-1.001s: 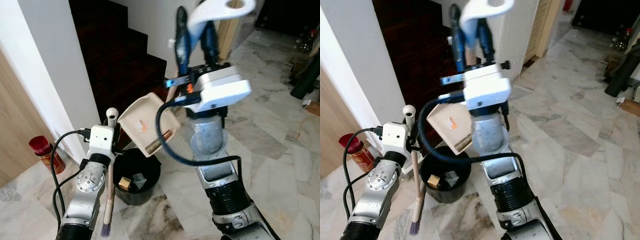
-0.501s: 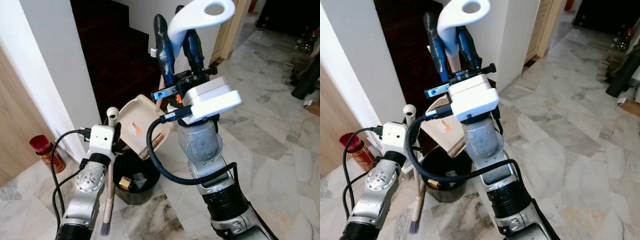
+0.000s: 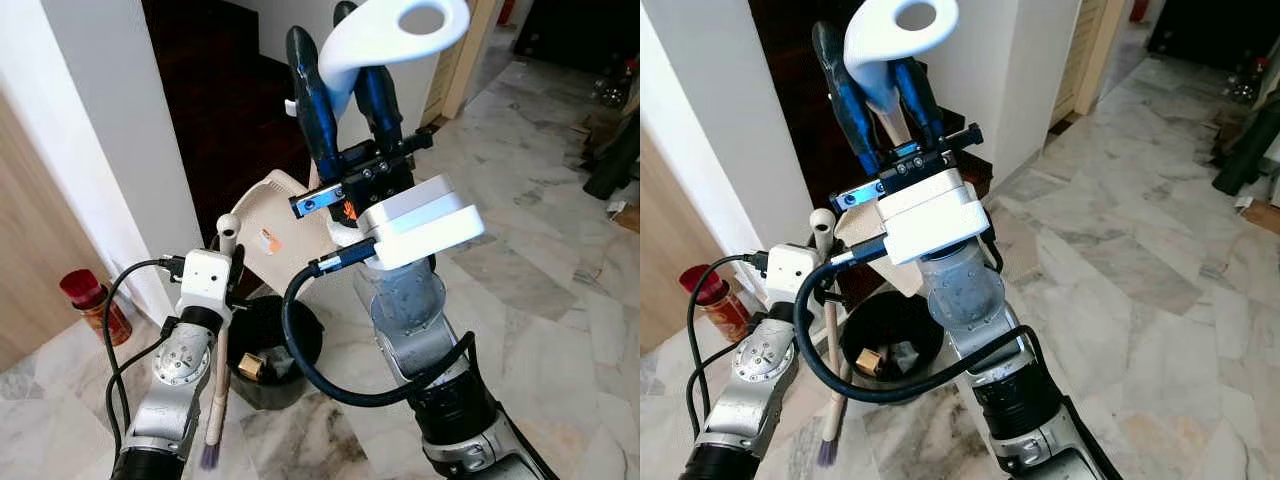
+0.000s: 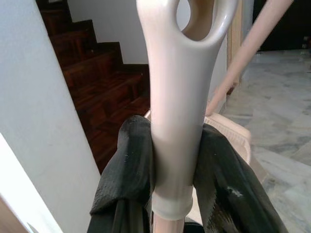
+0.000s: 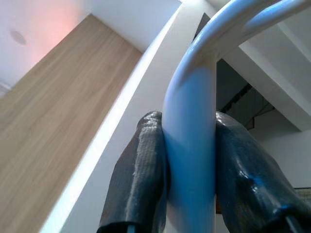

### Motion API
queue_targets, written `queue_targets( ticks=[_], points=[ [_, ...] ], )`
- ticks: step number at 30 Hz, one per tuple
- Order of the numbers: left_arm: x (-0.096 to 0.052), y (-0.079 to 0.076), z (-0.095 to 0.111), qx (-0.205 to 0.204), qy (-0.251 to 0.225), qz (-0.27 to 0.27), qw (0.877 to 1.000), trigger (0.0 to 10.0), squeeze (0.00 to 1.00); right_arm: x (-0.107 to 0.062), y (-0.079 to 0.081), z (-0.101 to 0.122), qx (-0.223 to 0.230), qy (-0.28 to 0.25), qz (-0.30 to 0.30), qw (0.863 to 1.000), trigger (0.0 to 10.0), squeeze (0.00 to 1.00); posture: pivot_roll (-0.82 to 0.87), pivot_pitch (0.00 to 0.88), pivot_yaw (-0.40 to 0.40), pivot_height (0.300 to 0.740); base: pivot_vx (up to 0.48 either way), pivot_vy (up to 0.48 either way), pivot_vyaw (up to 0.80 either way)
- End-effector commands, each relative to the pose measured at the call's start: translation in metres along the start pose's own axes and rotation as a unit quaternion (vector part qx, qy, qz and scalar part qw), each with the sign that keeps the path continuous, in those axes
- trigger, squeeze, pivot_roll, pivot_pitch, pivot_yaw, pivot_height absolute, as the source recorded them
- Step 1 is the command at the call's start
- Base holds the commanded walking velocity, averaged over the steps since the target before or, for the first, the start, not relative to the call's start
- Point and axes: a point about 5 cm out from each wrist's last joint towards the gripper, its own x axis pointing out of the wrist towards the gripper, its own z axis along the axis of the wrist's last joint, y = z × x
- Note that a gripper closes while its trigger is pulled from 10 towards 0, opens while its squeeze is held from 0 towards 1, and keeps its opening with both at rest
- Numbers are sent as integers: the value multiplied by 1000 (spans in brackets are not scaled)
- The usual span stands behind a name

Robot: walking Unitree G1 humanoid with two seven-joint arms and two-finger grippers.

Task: Sweep floor

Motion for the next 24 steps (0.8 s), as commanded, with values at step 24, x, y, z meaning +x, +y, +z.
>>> queue_targets(
  ticks=[24],
  points=[
    [-2, 3, 2, 8, -9, -10, 1000, 10000, 0, -100, -126, -88, -110, 383, -257, 880, 10000, 0, 106, 18, -45, 740, 0, 0, 0]
  ],
)
